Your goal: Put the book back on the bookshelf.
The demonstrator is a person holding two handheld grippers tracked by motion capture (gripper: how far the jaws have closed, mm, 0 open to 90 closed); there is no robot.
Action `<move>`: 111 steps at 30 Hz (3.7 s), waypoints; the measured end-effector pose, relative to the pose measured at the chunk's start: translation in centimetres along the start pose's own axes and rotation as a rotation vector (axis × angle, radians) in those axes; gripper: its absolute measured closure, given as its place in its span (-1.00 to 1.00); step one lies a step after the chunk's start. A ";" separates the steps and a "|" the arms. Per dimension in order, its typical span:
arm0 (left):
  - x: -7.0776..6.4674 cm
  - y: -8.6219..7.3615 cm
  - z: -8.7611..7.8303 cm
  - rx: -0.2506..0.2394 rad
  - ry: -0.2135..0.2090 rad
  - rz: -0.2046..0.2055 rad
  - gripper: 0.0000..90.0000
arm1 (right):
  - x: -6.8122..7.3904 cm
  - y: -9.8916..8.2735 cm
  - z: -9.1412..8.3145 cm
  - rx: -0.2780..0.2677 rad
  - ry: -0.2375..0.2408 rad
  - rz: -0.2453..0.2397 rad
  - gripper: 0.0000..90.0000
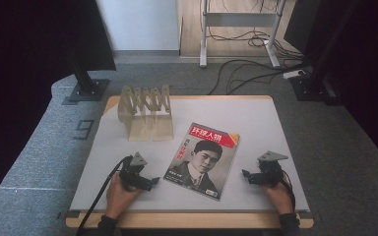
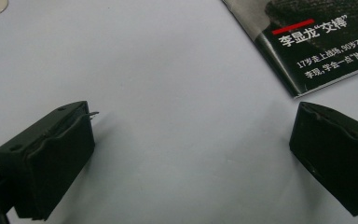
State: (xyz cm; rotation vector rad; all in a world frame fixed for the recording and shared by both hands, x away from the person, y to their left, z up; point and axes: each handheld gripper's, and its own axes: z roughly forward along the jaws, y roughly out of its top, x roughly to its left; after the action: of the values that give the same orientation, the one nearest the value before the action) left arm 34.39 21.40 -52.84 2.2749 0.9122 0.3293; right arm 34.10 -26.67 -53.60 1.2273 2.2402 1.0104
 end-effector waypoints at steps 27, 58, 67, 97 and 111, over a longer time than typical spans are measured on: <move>-0.1 0.0 -0.1 -0.003 0.003 0.009 -0.99 | 0.0 0.0 0.0 0.001 0.002 0.004 -0.70; -3.7 4.7 1.8 -0.046 -0.128 0.086 -1.00 | -0.8 7.4 4.6 -0.004 0.058 -0.097 -0.99; -3.9 4.9 4.2 -0.023 -0.114 0.098 -1.00 | -2.1 10.1 8.1 0.013 0.060 -0.095 -1.00; -7.5 3.2 2.7 0.009 -0.184 0.155 -1.00 | -0.4 6.6 7.2 0.025 0.180 -0.104 -0.92; -5.3 1.5 1.2 -0.007 -0.142 0.111 -1.00 | -1.5 5.4 5.5 0.043 0.140 -0.051 -0.83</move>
State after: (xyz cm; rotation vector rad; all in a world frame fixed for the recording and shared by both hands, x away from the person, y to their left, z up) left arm 31.87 16.38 -52.76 2.3148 0.7140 0.2145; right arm 41.39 -23.75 -53.19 1.1430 2.3992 1.0639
